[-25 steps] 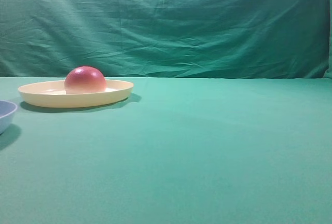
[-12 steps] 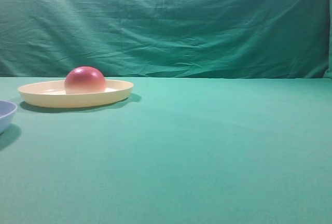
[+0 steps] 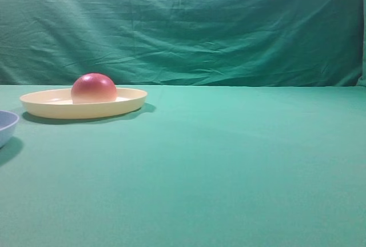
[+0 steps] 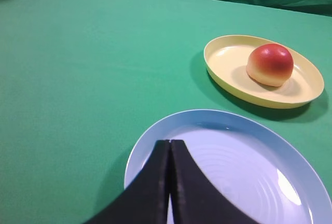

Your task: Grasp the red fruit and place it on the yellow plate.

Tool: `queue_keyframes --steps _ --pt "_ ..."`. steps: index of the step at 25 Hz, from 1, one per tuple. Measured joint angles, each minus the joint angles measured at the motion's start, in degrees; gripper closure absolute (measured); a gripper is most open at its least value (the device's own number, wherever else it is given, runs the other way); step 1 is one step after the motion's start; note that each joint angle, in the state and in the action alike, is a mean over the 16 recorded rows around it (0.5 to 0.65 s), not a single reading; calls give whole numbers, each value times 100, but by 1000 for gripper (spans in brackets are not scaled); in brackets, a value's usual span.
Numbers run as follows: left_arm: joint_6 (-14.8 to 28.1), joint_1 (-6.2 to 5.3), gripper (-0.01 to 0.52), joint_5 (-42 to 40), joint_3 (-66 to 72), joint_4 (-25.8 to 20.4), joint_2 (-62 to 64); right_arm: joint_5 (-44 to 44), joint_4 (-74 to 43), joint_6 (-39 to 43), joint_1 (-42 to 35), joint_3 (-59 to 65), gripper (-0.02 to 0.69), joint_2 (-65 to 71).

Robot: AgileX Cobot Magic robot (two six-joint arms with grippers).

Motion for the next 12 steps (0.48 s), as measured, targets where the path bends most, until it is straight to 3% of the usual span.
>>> queue_keyframes --steps 12 --pt "0 0 514 0 0 1 0 0 0 0 0 0 665 0"
